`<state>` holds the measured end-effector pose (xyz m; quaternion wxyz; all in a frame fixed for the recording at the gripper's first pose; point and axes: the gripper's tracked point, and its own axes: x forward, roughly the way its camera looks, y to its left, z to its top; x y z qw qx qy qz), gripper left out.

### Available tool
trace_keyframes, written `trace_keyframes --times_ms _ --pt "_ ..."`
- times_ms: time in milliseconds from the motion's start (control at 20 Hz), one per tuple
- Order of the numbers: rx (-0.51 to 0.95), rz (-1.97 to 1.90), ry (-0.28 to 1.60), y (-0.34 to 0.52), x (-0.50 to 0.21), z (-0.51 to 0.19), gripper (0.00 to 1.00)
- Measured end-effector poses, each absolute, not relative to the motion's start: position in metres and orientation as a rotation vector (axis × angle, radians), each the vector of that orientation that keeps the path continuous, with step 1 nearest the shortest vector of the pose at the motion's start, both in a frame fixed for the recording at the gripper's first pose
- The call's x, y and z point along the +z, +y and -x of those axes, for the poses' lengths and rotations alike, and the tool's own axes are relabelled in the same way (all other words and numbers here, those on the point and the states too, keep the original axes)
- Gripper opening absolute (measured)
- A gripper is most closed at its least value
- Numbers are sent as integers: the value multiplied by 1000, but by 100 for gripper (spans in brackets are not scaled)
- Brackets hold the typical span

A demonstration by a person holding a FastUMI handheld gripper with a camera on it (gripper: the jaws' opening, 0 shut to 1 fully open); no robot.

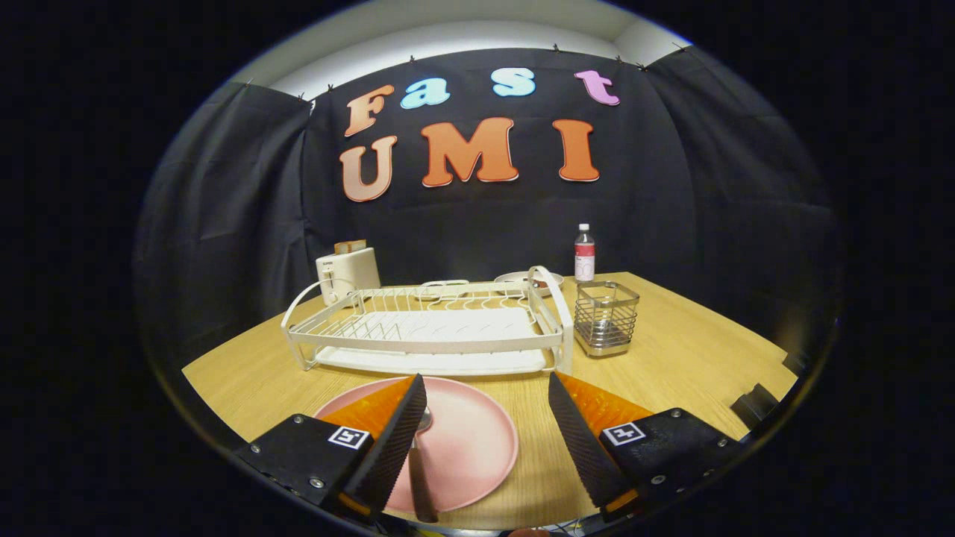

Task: Take the plate from the dish rack, then take the spoon from the basket and place it into the plate.

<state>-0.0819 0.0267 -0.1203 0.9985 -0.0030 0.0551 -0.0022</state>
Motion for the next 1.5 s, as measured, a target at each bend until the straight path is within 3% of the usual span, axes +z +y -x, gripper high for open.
trace_keyframes --times_ms 850,1500 --pt "-222 24 -54 -101 -35 101 97" --pt "-220 10 -86 -98 -33 106 98"
